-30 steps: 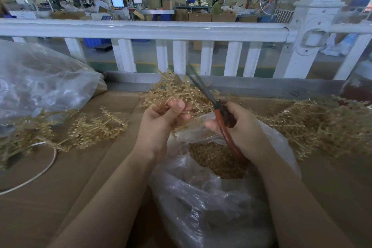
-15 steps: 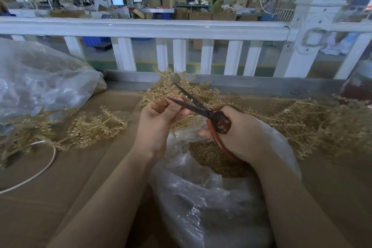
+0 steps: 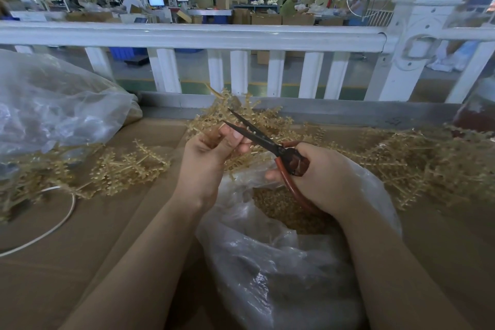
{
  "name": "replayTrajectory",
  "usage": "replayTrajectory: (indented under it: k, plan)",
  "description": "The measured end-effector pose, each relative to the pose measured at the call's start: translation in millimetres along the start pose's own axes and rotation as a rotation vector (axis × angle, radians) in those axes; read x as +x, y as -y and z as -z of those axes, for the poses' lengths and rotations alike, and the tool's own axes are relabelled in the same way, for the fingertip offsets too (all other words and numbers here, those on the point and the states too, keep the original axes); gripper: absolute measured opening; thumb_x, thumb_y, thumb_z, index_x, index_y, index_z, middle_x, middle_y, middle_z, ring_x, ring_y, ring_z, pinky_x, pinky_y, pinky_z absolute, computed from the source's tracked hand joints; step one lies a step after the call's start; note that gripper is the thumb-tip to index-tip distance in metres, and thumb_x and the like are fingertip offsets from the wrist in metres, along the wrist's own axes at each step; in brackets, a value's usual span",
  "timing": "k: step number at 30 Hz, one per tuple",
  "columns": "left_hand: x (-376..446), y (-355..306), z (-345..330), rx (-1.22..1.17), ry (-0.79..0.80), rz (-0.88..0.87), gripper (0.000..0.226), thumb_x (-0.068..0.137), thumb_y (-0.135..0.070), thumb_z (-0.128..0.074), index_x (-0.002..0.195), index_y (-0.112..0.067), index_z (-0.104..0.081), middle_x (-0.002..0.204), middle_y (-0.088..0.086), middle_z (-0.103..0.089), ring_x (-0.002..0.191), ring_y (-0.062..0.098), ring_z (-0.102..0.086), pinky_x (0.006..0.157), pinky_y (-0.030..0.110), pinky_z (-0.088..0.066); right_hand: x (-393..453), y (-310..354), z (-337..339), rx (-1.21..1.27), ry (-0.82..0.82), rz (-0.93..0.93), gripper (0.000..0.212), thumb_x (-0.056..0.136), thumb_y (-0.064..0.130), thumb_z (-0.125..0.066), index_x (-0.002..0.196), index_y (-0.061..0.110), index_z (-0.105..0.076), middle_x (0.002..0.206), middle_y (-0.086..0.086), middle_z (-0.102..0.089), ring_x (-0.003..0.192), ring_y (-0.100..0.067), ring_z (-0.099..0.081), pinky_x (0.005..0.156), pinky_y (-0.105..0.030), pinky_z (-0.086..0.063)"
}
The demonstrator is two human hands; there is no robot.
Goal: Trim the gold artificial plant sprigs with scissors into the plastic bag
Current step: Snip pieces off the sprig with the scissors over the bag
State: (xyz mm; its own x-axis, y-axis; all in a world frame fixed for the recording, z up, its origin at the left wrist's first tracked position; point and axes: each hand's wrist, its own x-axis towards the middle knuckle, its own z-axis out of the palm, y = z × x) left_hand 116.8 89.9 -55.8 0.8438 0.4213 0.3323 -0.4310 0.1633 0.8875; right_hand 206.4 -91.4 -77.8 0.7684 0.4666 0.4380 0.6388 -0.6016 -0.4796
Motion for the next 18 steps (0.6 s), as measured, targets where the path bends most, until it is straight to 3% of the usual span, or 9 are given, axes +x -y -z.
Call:
replayTrajectory:
  k: [7,12,18]
  plan:
    - [0.6,-0.6,3.0,0.027,0.031,-0.030,0.008,0.082,-0.016,-0.067,0.079,-0.015,-0.074,0.074,0.005,-0.069,0.076,0.019,-0.063,0.083,0.032,-0.052,0.4,-1.5,-1.7,0.026,-0.015,-0.011,0.065,0.057,0.105,-0.042,0.079,0.046,-0.060,0.072,0.026,-0.065,0.066,0.006,-0.059,0.059,-0.020,-0.047]
    - [1.1,2.0,4.2,0.043,0.009,-0.018,0.009,0.079,-0.014,-0.070,0.083,-0.007,-0.071,0.075,0.003,-0.072,0.072,0.016,-0.067,0.078,0.028,-0.054,0.7,-3.4,1.6,-0.029,0.019,-0.001,0.074,0.059,0.104,-0.040,0.088,0.040,-0.063,0.072,0.021,-0.065,0.066,0.004,-0.058,0.058,-0.019,-0.044]
    - [2.2,3.5,5.5,0.066,0.000,-0.014,0.010,0.077,-0.013,-0.071,0.080,-0.005,-0.069,0.077,0.003,-0.074,0.071,0.015,-0.070,0.076,0.024,-0.056,-0.5,-2.2,4.7,-0.068,0.038,0.014,0.063,0.068,0.095,-0.047,0.091,0.038,-0.062,0.073,0.019,-0.064,0.066,0.003,-0.057,0.057,-0.018,-0.044]
